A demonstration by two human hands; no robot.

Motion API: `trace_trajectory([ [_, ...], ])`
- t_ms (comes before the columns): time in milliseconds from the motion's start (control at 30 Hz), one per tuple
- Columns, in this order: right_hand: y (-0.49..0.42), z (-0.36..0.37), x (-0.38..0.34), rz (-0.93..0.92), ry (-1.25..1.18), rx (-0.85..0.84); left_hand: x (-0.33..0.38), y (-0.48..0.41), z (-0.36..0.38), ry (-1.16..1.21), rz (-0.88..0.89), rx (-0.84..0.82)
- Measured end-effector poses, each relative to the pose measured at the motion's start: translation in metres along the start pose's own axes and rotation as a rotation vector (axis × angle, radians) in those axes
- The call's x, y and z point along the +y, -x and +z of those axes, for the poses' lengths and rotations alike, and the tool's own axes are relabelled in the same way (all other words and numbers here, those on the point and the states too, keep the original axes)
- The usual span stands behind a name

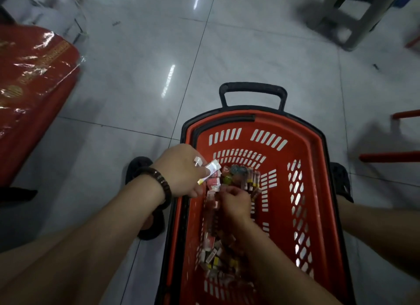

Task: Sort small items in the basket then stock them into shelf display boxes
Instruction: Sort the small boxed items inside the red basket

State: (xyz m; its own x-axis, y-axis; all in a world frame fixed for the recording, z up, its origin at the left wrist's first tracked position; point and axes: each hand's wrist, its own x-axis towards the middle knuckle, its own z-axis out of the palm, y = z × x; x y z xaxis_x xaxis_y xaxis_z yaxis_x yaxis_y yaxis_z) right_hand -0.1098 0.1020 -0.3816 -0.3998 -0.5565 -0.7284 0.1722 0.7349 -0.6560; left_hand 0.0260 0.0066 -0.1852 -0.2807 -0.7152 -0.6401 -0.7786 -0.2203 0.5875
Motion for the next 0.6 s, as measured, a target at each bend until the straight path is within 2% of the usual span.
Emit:
trace_trajectory([
  [100, 0.038, -0.025, -0.060, -0.188, -0.236, -0.175, 0.001, -0.001, 0.006, 0.106, 0.028, 0.024],
  [167, 0.063, -0.039, -0.090, -0.311, -0.303, -0.298, 0.004, 0.000, 0.010, 0.134, 0.074, 0.063],
  [300, 0.093, -0.066, -0.113, -0.490, -0.159, -0.236, 0.014, 0.007, 0.022, 0.155, 0.148, -0.019],
  [433, 0.107, -0.088, -0.123, -0.477, -0.135, -0.200, 0.023, 0.008, 0.037, 0.257, 0.185, -0.108],
  [600, 0.100, -0.124, -0.154, -0.515, 0.055, -0.149, 0.043, 0.010, 0.049, 0.765, -0.013, -0.203],
])
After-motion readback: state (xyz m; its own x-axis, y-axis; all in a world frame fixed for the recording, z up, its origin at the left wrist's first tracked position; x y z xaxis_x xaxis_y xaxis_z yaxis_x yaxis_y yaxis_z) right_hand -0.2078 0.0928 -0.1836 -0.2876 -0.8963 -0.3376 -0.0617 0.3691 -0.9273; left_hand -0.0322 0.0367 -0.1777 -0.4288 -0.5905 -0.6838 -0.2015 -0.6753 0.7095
